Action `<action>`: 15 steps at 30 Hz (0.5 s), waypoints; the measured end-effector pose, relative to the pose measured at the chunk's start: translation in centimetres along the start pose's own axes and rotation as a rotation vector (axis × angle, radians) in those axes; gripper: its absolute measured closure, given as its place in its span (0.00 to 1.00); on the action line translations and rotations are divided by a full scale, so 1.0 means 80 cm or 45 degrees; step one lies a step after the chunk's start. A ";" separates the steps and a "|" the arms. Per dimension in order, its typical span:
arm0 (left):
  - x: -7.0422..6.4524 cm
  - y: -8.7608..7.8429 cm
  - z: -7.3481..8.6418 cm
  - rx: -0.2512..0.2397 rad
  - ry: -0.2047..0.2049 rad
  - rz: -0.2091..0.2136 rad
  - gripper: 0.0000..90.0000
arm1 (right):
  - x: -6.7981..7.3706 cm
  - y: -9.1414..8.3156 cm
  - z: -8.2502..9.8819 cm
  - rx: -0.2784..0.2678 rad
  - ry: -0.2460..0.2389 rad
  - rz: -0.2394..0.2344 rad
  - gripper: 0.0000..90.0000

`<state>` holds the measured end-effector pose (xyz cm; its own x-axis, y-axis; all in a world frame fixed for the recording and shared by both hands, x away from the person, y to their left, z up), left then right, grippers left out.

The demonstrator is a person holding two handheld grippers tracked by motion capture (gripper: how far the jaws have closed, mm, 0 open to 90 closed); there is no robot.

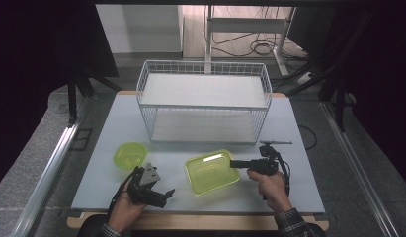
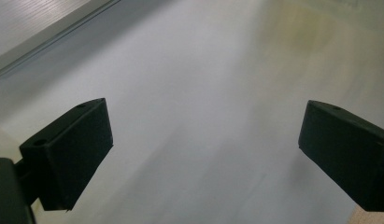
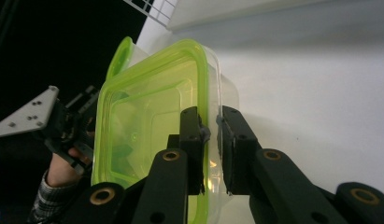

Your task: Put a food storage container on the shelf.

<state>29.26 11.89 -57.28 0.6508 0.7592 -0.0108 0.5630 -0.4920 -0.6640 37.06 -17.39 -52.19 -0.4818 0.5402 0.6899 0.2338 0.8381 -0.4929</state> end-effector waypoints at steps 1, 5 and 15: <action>0.000 0.000 0.000 0.000 0.000 0.000 0.03 | 0.001 -0.002 -0.002 -0.004 -0.003 0.001 0.88; 0.000 0.000 0.000 0.000 -0.001 0.000 0.03 | 0.007 -0.009 -0.010 -0.026 -0.018 0.001 0.88; -0.002 0.001 0.000 0.006 0.002 0.002 0.03 | 0.022 -0.026 -0.032 -0.072 -0.055 -0.005 0.88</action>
<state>29.22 11.76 -57.35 0.6523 0.7579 -0.0109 0.5594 -0.4911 -0.6678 37.89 -18.00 -48.55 -0.5188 0.5339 0.6677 0.2785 0.8440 -0.4584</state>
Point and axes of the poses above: each handheld gripper's, and its own axes: y roughly forward along the jaws, z roughly out of its underside, x roughly to its left, the point moved 7 cm from there along y, roughly forward along the jaws, and after that the axes turned 5 degrees about -y, right-handed, at the moved point
